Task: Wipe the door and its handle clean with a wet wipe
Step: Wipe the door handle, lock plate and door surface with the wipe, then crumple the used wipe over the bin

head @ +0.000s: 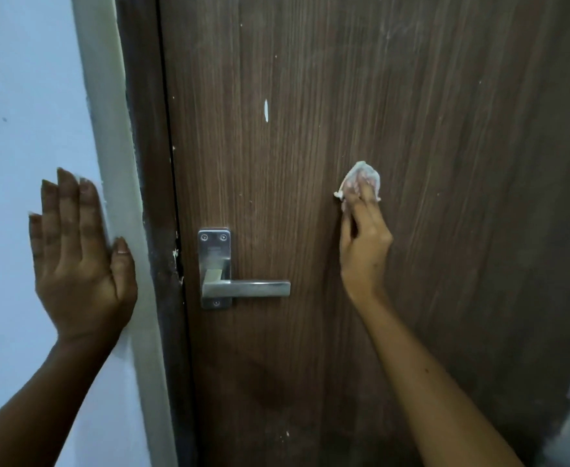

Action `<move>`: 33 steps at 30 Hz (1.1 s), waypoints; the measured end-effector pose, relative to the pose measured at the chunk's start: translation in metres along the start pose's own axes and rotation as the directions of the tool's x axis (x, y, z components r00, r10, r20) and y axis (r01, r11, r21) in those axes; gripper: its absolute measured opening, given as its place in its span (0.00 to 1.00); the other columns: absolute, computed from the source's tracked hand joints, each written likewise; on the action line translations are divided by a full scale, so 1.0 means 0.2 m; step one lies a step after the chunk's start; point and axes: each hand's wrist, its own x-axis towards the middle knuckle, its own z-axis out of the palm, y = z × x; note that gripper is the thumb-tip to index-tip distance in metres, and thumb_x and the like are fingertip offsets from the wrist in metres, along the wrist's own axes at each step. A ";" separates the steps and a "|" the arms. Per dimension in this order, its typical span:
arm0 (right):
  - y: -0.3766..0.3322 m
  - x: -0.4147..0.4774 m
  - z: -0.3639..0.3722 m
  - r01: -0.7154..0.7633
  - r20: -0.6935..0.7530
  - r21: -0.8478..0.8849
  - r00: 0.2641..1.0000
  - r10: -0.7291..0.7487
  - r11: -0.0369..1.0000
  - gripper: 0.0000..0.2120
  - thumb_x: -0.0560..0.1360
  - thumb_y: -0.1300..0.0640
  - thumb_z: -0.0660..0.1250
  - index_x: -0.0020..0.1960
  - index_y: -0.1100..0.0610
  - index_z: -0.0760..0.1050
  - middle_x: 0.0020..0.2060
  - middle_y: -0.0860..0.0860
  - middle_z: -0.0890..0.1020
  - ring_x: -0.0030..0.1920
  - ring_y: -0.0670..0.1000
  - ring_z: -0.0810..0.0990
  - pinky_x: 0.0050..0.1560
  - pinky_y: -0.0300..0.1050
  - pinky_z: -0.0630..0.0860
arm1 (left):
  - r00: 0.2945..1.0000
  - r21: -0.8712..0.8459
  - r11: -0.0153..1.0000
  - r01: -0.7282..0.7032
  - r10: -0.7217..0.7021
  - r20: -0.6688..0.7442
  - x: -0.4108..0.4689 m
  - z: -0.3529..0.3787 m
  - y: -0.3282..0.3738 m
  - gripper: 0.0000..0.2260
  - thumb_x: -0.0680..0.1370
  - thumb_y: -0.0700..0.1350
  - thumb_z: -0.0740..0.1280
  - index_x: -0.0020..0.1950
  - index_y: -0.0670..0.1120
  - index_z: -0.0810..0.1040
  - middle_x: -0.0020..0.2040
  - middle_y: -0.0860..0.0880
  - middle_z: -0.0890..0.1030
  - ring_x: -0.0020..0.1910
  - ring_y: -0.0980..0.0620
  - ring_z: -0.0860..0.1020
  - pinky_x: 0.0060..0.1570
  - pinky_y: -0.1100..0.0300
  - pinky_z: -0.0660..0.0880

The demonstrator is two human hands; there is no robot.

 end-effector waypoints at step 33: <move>-1.02 -0.68 -0.40 -0.945 0.947 0.203 0.256 0.193 0.256 0.09 0.71 0.70 0.66 0.50 0.63 0.79 0.43 0.55 0.82 0.45 0.46 0.80 0.51 0.33 0.75 | 0.491 -0.393 0.295 0.871 -0.533 0.689 -0.45 -0.86 0.43 0.04 0.74 0.35 0.70 0.46 0.43 0.82 0.47 0.41 0.82 0.45 0.50 0.80 0.51 0.57 0.80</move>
